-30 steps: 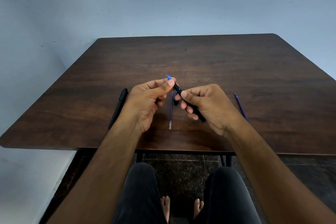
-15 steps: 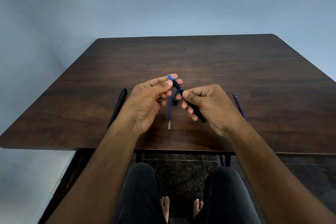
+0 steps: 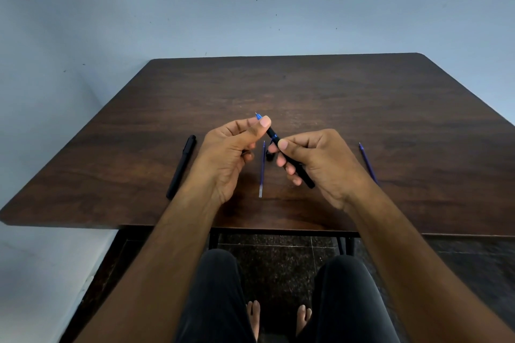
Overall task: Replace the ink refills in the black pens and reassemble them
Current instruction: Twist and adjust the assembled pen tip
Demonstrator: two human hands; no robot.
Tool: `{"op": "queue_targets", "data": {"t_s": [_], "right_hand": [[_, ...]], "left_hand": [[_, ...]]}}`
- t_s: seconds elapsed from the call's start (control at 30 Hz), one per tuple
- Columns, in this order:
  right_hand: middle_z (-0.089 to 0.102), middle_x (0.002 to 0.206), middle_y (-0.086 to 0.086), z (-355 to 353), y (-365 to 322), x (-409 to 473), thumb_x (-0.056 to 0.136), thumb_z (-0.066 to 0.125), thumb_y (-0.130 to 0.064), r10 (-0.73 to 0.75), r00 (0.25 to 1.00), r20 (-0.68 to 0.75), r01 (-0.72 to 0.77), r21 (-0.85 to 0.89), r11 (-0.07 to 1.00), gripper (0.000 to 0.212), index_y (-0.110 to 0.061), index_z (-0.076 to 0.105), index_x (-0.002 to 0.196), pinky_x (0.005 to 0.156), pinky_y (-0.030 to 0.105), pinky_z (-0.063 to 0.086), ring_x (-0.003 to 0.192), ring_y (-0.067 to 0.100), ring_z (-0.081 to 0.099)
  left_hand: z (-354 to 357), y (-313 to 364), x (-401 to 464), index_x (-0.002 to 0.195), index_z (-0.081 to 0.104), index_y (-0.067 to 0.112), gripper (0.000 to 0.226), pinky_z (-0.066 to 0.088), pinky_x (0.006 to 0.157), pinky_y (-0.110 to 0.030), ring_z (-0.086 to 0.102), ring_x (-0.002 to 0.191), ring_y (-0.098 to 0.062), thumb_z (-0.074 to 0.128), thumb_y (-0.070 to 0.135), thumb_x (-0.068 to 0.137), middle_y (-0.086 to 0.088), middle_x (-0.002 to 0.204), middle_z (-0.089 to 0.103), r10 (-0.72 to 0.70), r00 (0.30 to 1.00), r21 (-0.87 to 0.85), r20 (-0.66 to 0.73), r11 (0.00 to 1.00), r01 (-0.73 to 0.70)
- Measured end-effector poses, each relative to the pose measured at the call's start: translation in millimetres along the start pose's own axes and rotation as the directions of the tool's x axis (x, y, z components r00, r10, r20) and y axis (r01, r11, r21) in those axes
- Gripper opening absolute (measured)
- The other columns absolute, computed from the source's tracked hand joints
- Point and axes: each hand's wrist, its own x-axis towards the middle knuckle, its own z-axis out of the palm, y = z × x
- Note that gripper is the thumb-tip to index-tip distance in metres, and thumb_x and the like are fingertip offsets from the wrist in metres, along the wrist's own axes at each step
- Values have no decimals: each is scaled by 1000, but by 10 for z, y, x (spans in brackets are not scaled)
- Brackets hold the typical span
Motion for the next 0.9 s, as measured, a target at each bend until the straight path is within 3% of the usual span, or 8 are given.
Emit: {"op": "queue_targets", "data": {"t_s": [0.13, 0.23, 0.37, 0.47, 0.57, 0.7, 0.77, 0.9], "right_hand": [[64, 70, 11, -24, 11, 2, 101, 59, -11, -3, 1000, -16, 3, -14, 1000, 22, 2, 76, 95, 48, 29, 41, 53, 15, 50], [64, 71, 12, -20, -1, -6, 101, 58, -11, 1, 1000, -12, -1, -7, 1000, 23, 4, 75, 96, 48, 29, 41, 53, 15, 49], [63, 72, 15, 9, -14, -13, 101, 59, -9, -9, 1000, -1, 9, 16, 1000, 22, 6, 74, 96, 47, 29, 41, 53, 16, 49], [62, 72, 16, 17, -14, -19, 100, 59, -9, -18, 1000, 5, 18, 23, 1000, 22, 6, 74, 96, 47, 30, 41, 54, 17, 49], [64, 72, 14, -5, -11, -24, 100, 59, -10, -14, 1000, 4, 14, 16, 1000, 22, 4, 75, 97, 48, 30, 43, 55, 17, 51], [66, 72, 11, -35, -10, -29, 100, 59, -11, -13, 1000, -17, 13, -7, 1000, 21, 2, 76, 98, 50, 30, 45, 56, 16, 53], [66, 72, 11, -39, -7, -35, 100, 59, -11, -11, 1000, -17, 11, -5, 1000, 21, 3, 76, 98, 49, 30, 46, 55, 16, 53], [65, 73, 14, -18, -15, -32, 100, 60, -10, -15, 1000, -3, 15, 12, 1000, 21, 3, 76, 97, 50, 31, 45, 55, 17, 52]], "left_hand": [[-14, 32, -47, 118, 72, 14, 30, 36, 70, -25, 51, 75, -4, 69, 24, 90, 0, 117, 74, -7, 992, 55, 128, 998, 0], [-17, 28, -63, 116, 73, 12, 26, 35, 67, -24, 52, 68, 0, 68, 17, 91, -2, 112, 76, 29, 994, 46, 109, 998, -34], [3, 10, -47, 103, 77, 10, 40, 37, 60, -21, 45, 65, -5, 82, 29, 68, -3, 96, 68, 27, 1000, -22, 9, 999, -26], [-6, 4, -32, 94, 76, 15, 37, 38, 61, -22, 47, 65, -6, 86, 34, 64, -8, 94, 62, 13, 1000, -2, 4, 1000, -13], [0, 23, -45, 102, 75, 17, 37, 39, 66, -24, 50, 71, -6, 82, 37, 72, -6, 100, 63, -11, 999, 32, 48, 999, 9], [-4, 59, -79, 119, 72, 13, 31, 37, 70, -24, 50, 77, -5, 69, 20, 90, -1, 117, 74, -16, 991, 38, 135, 999, 11], [-8, 49, -89, 115, 75, 13, 31, 37, 70, -24, 49, 75, -4, 73, 21, 84, -1, 113, 75, 5, 992, 42, 123, 999, -10], [5, 27, -69, 101, 77, 13, 40, 38, 63, -22, 47, 67, -6, 84, 30, 66, 2, 81, 63, -2, 999, -14, 34, 1000, 2]]}}
